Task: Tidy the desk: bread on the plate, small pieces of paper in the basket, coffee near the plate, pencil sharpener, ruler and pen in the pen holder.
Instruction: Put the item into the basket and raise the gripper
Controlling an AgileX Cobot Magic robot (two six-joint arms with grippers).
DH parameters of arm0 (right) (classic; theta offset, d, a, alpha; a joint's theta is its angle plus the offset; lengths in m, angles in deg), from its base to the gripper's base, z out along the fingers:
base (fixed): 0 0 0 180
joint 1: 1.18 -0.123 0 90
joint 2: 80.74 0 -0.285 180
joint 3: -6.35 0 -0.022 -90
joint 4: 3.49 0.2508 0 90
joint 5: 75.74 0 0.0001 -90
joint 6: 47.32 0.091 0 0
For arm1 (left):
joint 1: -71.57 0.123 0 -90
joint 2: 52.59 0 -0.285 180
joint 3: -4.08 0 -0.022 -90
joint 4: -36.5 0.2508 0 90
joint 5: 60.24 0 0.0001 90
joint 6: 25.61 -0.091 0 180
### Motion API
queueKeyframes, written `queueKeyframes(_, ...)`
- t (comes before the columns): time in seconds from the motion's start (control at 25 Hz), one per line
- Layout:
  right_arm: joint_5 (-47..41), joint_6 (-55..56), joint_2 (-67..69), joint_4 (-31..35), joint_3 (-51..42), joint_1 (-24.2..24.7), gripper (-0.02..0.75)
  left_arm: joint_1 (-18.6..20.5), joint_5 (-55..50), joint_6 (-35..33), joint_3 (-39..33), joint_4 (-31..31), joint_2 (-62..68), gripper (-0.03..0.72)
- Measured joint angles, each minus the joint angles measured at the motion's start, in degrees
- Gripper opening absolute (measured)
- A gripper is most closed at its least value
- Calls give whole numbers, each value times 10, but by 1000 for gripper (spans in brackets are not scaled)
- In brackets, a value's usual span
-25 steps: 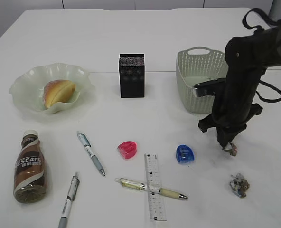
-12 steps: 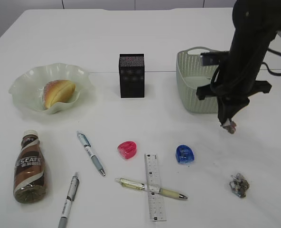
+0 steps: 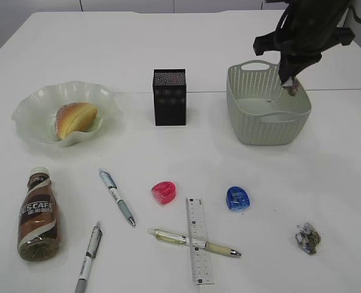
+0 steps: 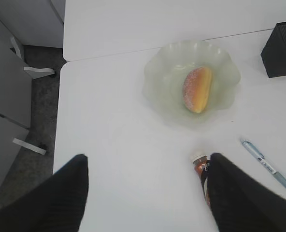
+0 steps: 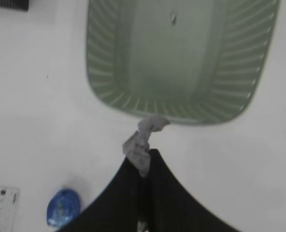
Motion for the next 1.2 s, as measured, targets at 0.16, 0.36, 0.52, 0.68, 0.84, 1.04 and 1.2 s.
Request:
queueKeyframes(0.16, 47, 32, 5, -44, 20, 0, -8, 0, 0, 0, 0, -16, 0, 559)
queueKeyframes(0.36, 82, 39, 37, -51, 23, 0, 65, 0, 0, 0, 0, -24, 0, 556)
queueKeyframes(0.52, 95, 40, 56, -52, 25, 0, 239, 0, 0, 0, 0, -26, 0, 548)
queueKeyframes(0.68, 101, 40, 68, -52, 25, 0, 419, 0, 0, 0, 0, -26, 0, 541)
queueKeyframes(0.84, 87, 40, 70, -53, 34, 0, 463, 0, 0, 0, 0, -26, 0, 540)
queueKeyframes(1.04, -19, 40, 70, -52, 82, 0, 469, 0, 0, 0, 0, -28, 0, 533)
queueKeyframes(1.2, -36, 40, 70, -39, 92, 0, 469, 0, 0, 0, 0, -32, 0, 533)
